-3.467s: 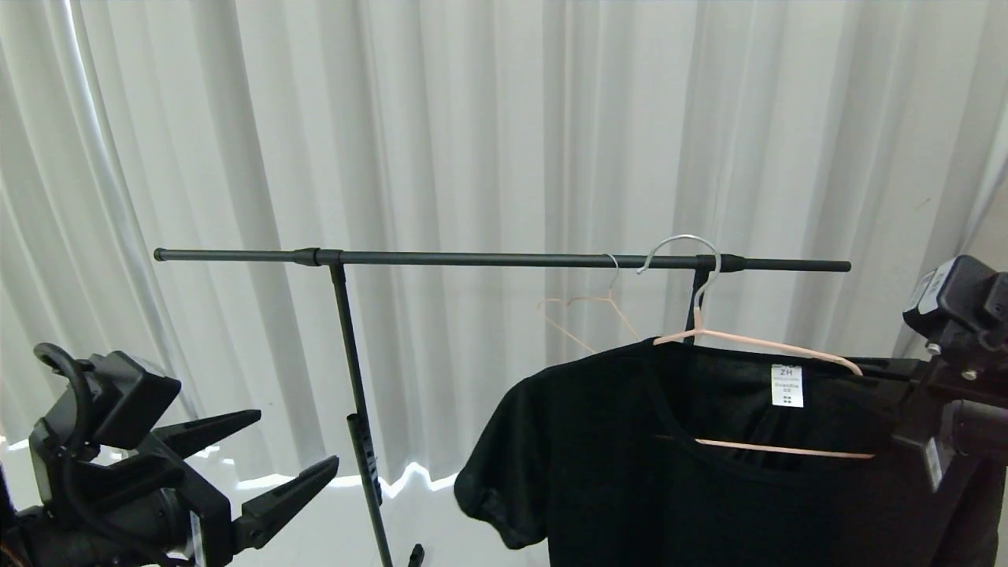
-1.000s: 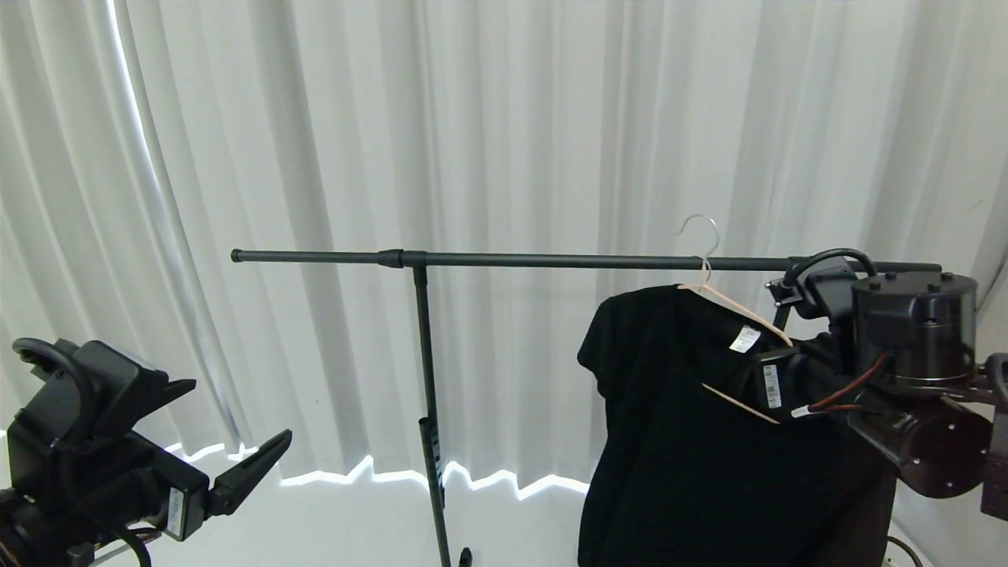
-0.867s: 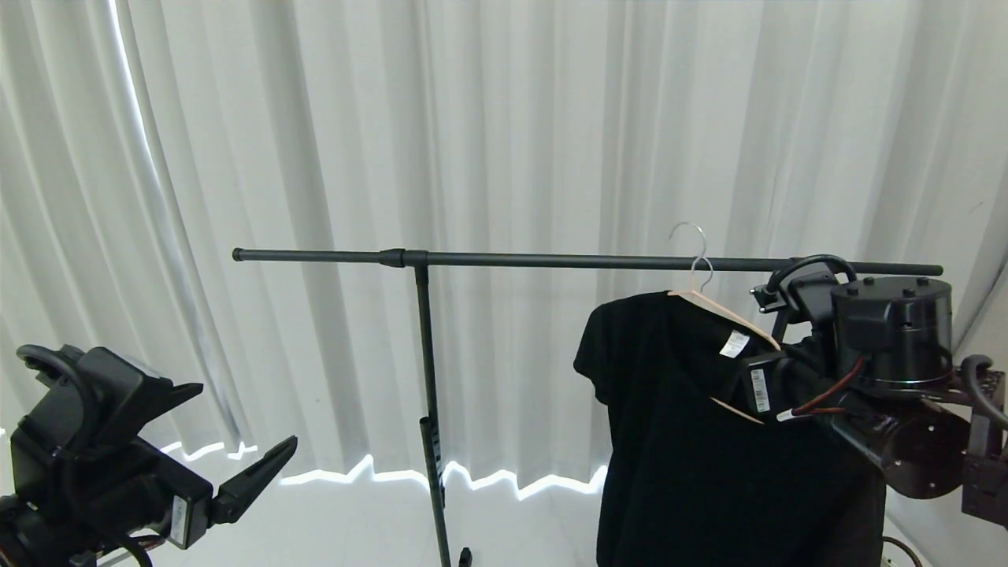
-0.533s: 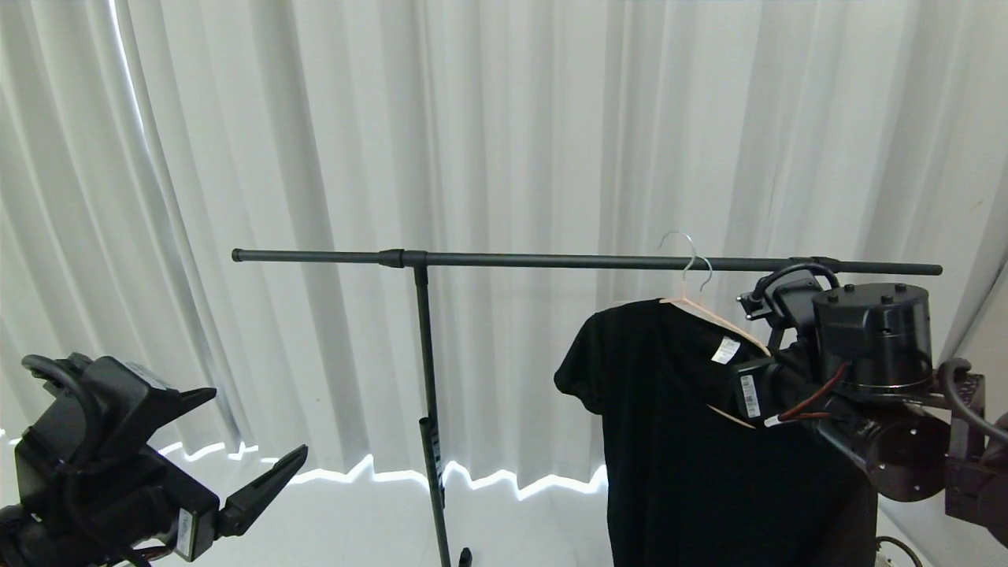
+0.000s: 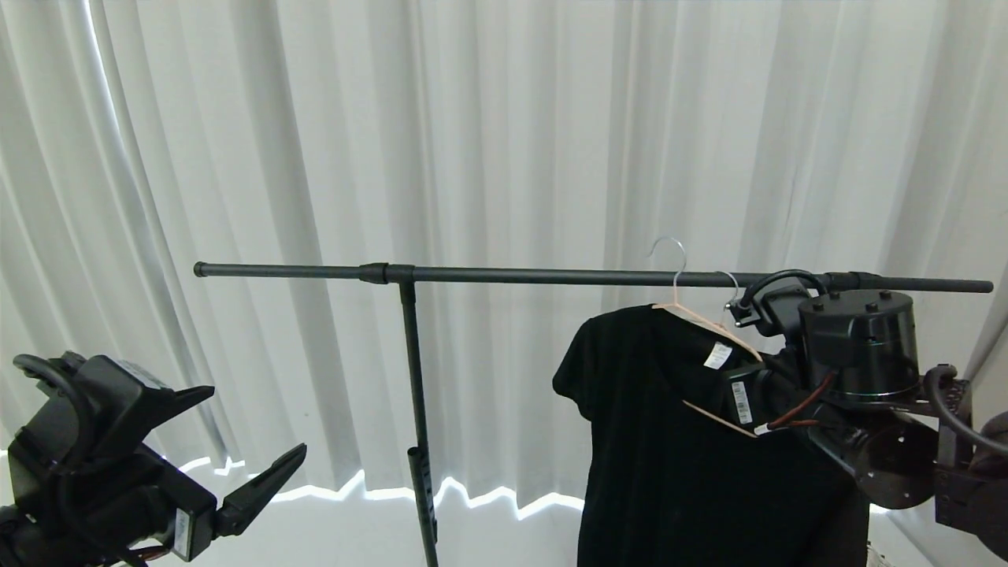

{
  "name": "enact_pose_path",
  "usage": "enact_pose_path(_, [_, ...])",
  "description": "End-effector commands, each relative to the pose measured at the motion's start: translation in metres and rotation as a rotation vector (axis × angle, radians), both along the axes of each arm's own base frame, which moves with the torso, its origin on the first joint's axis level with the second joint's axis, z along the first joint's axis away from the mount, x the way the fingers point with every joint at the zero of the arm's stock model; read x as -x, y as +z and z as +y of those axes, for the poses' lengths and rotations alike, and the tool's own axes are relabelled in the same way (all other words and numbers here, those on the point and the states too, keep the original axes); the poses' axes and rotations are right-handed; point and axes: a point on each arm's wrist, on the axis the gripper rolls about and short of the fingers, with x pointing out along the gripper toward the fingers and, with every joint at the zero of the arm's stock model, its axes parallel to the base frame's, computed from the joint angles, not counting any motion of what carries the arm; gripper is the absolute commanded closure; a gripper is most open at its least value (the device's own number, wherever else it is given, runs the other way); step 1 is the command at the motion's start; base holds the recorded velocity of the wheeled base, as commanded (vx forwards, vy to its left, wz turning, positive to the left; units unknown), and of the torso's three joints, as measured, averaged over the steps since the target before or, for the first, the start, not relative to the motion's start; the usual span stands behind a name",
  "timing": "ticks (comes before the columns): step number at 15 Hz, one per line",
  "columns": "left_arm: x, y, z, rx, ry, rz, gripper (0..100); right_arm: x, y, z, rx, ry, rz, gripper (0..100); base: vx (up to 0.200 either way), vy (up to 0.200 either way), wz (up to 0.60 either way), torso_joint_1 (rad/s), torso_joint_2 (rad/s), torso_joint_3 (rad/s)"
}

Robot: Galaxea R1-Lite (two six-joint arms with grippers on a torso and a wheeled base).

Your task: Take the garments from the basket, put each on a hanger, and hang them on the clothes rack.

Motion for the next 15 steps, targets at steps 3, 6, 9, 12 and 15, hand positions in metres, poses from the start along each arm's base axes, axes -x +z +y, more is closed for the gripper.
enact_pose_path(3, [0.0,0.0,0.0,-0.002,-0.001,-0.001,0,-0.002,-0.004,0.002,0.007,0.002,0.011,100,0.2,0.0,0.0,0.002,0.0,0.002])
enact_pose_path(6, [0.0,0.0,0.0,-0.005,-0.002,-0.002,0,-0.005,-0.012,0.005,0.004,-0.011,0.033,100,0.2,0.0,0.0,0.002,0.0,0.004])
enact_pose_path(9, [0.0,0.0,0.0,-0.006,-0.002,-0.001,0,-0.006,-0.024,0.013,0.0,-0.017,0.058,100,0.133,0.0,0.0,0.002,0.01,0.003])
enact_pose_path(12, [0.004,0.001,0.001,-0.01,-0.004,-0.016,0,-0.012,-0.039,0.023,-0.02,-0.063,0.057,100,0.0,0.0,0.0,0.0,0.0,0.0])
enact_pose_path(15, [0.009,-0.003,0.002,-0.063,-0.021,-0.03,0,-0.014,-0.043,0.024,-0.012,-0.063,0.066,100,0.0,0.0,0.0,0.0,0.0,0.0])
